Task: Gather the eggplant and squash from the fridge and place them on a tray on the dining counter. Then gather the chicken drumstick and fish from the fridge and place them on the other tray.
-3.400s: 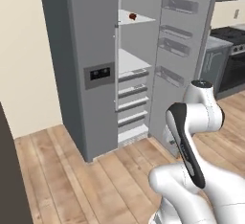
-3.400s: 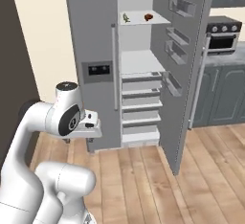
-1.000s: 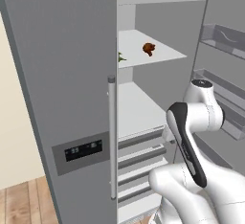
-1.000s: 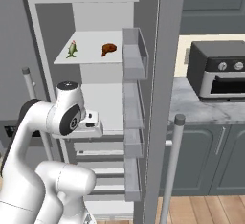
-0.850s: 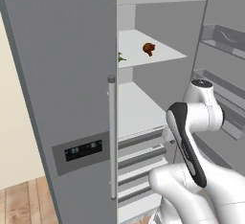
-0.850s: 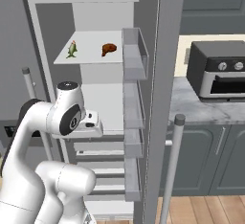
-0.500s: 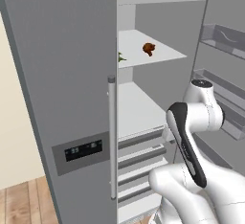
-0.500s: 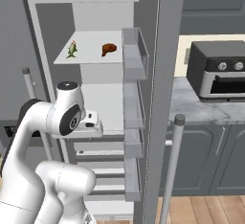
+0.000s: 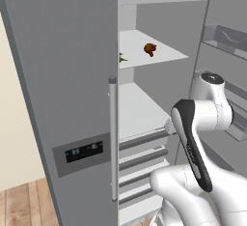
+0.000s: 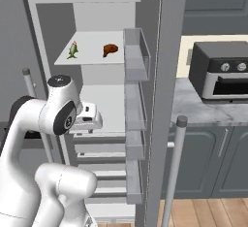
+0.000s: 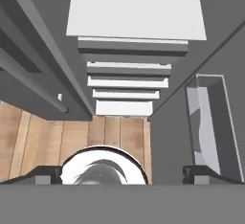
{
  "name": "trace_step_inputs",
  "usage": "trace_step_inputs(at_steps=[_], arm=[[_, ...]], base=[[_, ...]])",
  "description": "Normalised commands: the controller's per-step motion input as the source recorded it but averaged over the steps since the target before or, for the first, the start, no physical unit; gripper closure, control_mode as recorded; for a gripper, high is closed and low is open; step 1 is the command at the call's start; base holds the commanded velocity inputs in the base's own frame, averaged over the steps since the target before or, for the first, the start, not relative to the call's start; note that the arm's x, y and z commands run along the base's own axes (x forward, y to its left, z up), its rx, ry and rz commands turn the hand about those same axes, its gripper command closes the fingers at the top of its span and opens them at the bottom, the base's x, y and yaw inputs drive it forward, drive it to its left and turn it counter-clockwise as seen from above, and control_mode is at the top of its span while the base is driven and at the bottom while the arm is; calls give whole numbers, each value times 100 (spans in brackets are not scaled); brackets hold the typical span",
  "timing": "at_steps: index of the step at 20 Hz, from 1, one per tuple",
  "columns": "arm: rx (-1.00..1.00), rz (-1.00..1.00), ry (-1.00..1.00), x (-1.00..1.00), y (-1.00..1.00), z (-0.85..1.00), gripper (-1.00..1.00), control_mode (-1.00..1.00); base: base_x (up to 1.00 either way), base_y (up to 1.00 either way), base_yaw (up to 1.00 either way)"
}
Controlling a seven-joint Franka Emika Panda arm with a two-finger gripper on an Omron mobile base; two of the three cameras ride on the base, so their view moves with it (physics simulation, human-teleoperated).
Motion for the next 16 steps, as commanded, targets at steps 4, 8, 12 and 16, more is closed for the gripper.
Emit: trace_step_inputs(at_steps=[4,8,12,16], arm=[[0,-5,-13,46,18,55,-100,-100],[1,-3,-4,28,0,58,-100,-100],[6,-4,-7,2,-7,56,-100,-100],[5,0,-7,0,0,37,-100,-100]], base=[[0,0,0],[0,0,0],[0,0,0],[0,0,0]])
